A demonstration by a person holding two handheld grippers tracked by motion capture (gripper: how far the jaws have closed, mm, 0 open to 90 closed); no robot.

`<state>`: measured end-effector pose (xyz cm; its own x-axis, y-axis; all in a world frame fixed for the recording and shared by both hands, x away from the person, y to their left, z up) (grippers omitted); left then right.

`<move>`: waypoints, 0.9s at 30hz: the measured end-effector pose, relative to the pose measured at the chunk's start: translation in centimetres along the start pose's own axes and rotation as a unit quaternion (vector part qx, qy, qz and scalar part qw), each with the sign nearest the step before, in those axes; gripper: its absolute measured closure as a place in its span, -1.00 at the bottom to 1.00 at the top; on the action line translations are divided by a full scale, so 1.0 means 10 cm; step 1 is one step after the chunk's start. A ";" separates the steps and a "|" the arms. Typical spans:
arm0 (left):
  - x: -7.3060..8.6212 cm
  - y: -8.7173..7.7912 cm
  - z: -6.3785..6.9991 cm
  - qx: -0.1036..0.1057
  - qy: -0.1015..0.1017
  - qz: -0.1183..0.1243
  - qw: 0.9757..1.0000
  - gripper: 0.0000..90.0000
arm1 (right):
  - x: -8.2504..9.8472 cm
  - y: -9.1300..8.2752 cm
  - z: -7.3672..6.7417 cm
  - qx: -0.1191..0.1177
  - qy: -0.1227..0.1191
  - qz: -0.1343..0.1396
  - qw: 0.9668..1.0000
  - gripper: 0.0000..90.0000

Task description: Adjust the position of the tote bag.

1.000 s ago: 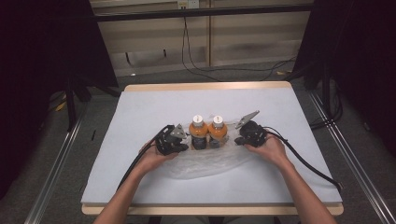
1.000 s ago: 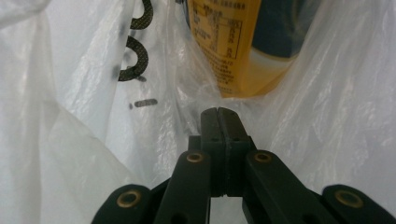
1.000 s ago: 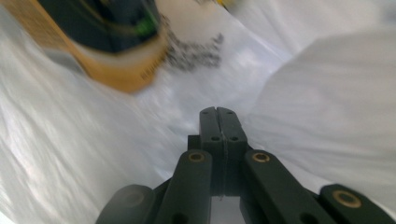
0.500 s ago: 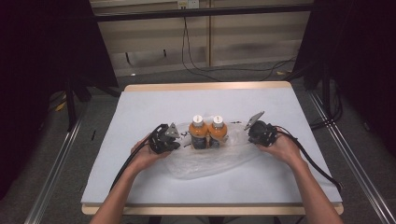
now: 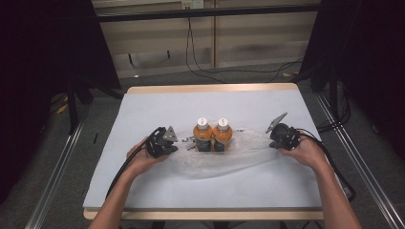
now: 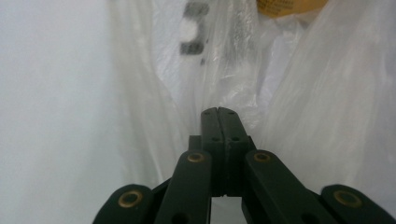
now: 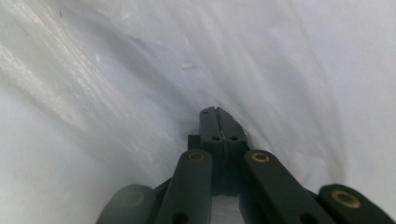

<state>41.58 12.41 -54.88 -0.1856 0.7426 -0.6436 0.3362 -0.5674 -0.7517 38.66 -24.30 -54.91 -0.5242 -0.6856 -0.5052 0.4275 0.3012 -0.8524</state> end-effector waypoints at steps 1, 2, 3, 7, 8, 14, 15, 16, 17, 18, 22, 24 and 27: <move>0.03 -0.02 -0.03 -0.001 0.004 -0.004 1.000 1.00 | 0.01 -0.01 0.00 -0.003 -0.003 -0.002 1.000 1.00; 0.05 -0.03 -0.05 -0.005 0.001 -0.005 1.000 1.00 | 0.02 -0.01 0.00 -0.004 -0.002 0.003 1.000 1.00; 0.06 -0.04 -0.07 -0.005 -0.008 -0.001 1.000 1.00 | 0.02 -0.01 0.00 -0.002 -0.004 0.004 1.000 1.00; 0.14 -0.08 -0.17 -0.021 -0.020 0.002 1.000 1.00 | 0.02 -0.01 -0.03 0.005 -0.024 -0.006 1.000 1.00; 0.15 -0.09 -0.17 -0.027 -0.018 -0.002 0.999 1.00 | 0.02 -0.02 -0.04 0.005 -0.030 -0.009 0.999 1.00; 0.17 -0.10 -0.21 -0.034 -0.011 -0.007 0.999 1.00 | 0.05 -0.05 -0.10 -0.011 -0.024 -0.004 1.000 1.00; 0.18 -0.11 -0.21 -0.031 -0.018 -0.003 0.999 1.00 | 0.06 -0.06 -0.11 -0.009 -0.023 -0.007 1.000 1.00; 0.19 -0.12 -0.22 -0.028 -0.020 -0.002 0.999 1.00 | 0.06 -0.06 -0.11 -0.009 -0.024 -0.005 1.000 1.00; 0.19 -0.11 -0.23 -0.032 -0.020 0.004 0.999 1.00 | 0.07 -0.07 -0.11 -0.011 -0.022 -0.006 1.000 1.00; 0.19 -0.12 -0.23 -0.028 -0.023 0.003 0.999 1.00 | 0.08 -0.08 -0.12 -0.014 -0.024 -0.008 1.000 1.00; 0.18 -0.11 -0.23 -0.026 -0.026 0.007 0.999 1.00 | 0.14 -0.12 -0.17 -0.029 -0.013 -0.010 0.999 1.00; 0.17 -0.09 -0.25 -0.029 -0.027 0.012 0.999 1.00 | 0.16 -0.14 -0.18 -0.027 -0.011 -0.007 1.000 1.00; 0.15 -0.06 -0.30 -0.041 -0.025 0.014 0.999 1.00 | 0.18 -0.15 -0.18 -0.025 -0.006 -0.004 1.000 1.00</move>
<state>43.84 14.95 -54.96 -0.2208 0.7071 -0.6717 0.4156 -0.5548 -0.7207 35.81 -24.77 -54.78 -0.5190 -0.6953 -0.4971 0.3855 0.3287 -0.8622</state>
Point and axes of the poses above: each handheld gripper's, and its own axes: y roughly forward along the jaws, x roughly out of its underside, z roughly to its right, the point moved 10 cm from there along y, roughly forward along the jaws, and after that the axes turned 10 degrees about z, right-handed, at the moved point
